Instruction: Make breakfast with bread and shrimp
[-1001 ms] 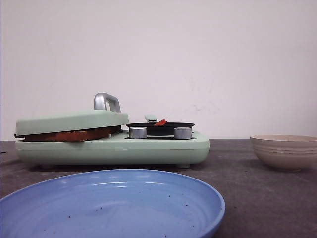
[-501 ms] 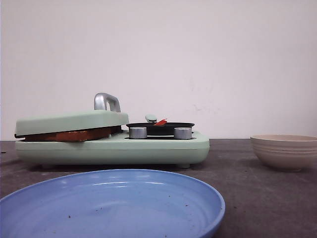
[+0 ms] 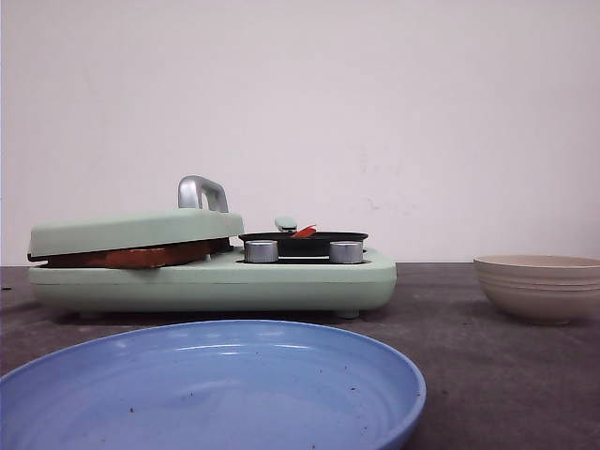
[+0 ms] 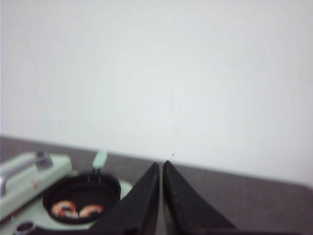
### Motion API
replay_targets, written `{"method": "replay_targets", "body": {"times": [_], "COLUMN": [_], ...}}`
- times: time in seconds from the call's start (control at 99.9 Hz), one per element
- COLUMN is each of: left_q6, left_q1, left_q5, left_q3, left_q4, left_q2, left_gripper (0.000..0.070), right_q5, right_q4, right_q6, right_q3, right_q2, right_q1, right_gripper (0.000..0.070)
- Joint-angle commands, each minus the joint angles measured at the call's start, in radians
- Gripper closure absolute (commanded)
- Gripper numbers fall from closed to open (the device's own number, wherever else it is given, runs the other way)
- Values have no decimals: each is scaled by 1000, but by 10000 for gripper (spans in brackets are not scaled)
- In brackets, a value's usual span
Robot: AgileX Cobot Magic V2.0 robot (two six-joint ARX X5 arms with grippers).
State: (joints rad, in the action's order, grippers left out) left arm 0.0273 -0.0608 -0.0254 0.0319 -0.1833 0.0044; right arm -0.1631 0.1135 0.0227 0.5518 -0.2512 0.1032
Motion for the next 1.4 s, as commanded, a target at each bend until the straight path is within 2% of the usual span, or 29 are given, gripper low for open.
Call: {"method": "replay_targets", "body": {"times": [0.0,0.06,0.19,0.36,0.521,0.621,0.791,0.901,1.392], "left_q6": [6,6,6,6,6,7,7,7,7], "left_q1": [0,0,0,0,0,0,0,0,0], "left_q5": [0,0,0,0,0,0,0,1,0], "left_q3": [-18,-18,-18,-18,-18,-18,-18,-18,-18], "left_q4": [-4,-3,-4,-4,-4,-3,-4,-4,-4], "left_q2": [-1,-2,-2,-2,-2,-1,-1,-1,-1], "left_gripper": [684,684,684,684,684,684,684,684,684], "right_q5": [57,124,167,171,132,129,217,270,242], "right_q4": [-13,-21,-71,-95,-145,-23,61,60,44], "right_q6": [-4,-4,-4,-1,25,21,18,-23,-42], "right_q3": [-17,-45,-160,-364,-542,-539,-539,-539,-539], "right_q2": [19,40,72,136,204,223,224,235,248], "right_q1": [1,-5,-32,-41,-42,-43,-43,-43,-48], "right_gripper": [699,699,699,699,699,699,699,699,699]}}
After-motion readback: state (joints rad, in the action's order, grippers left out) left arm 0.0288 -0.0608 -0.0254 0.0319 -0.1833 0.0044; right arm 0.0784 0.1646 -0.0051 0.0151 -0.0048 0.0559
